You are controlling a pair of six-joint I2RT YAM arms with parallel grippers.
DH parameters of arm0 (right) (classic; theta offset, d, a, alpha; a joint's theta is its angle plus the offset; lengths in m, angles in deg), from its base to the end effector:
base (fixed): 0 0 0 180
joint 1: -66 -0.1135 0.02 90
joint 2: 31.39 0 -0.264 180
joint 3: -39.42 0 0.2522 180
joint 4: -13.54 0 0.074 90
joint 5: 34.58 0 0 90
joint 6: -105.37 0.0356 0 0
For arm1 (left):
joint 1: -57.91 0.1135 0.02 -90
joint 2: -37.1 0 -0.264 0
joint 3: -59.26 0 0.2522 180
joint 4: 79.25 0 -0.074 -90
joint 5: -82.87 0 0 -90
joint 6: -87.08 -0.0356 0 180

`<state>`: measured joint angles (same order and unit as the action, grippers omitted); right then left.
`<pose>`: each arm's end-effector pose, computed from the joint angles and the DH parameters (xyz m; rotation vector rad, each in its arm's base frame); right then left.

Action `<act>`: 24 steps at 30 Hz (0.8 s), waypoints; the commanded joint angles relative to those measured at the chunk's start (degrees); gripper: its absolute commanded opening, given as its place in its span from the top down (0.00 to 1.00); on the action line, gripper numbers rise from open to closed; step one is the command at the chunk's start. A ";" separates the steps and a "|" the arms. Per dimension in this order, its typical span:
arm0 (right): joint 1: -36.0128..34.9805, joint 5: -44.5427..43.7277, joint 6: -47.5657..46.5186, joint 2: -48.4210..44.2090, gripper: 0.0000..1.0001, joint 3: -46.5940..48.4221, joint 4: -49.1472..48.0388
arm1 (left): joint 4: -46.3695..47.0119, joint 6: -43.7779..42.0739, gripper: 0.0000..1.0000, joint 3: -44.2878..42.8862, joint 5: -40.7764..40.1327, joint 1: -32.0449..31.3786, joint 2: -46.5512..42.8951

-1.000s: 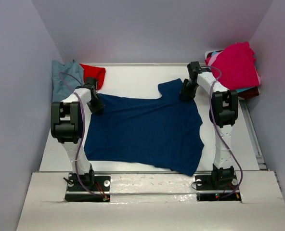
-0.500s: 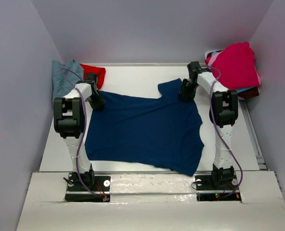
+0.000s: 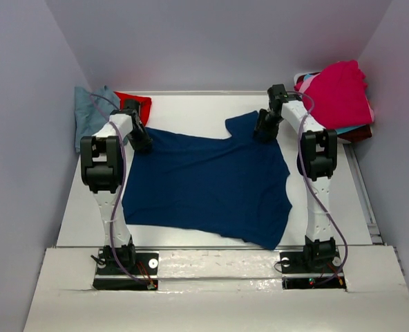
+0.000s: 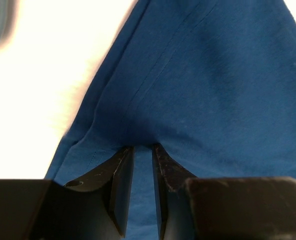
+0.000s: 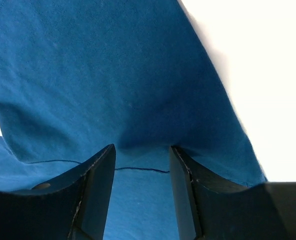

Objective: Fold and stack the t-shirts
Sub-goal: Flatten the tshirt out

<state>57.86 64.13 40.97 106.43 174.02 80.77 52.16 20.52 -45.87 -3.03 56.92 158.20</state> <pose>0.4981 0.0767 0.1737 0.3940 2.8113 0.3488 0.4458 -0.0102 0.1713 -0.5068 2.6662 -0.2246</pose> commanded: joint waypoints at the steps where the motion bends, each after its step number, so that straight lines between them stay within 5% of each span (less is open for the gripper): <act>1: 0.58 0.60 -1.35 4.47 0.46 8.59 2.33 | -0.41 0.02 0.65 -2.40 0.73 0.38 4.49; 6: 1.98 1.66 -0.91 10.10 0.45 16.44 6.20 | -1.29 0.29 0.65 -4.69 0.82 0.38 6.25; 12: 3.75 2.54 -0.99 10.19 0.41 14.51 4.71 | -1.56 0.73 0.63 -6.45 1.70 0.38 8.09; 24: 4.27 5.88 -1.26 0.09 0.21 9.59 3.04 | 0.03 0.64 0.33 -6.36 0.12 0.38 2.22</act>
<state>61.44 69.72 40.71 112.00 184.92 83.88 51.04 21.81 -54.60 0.44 56.90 163.33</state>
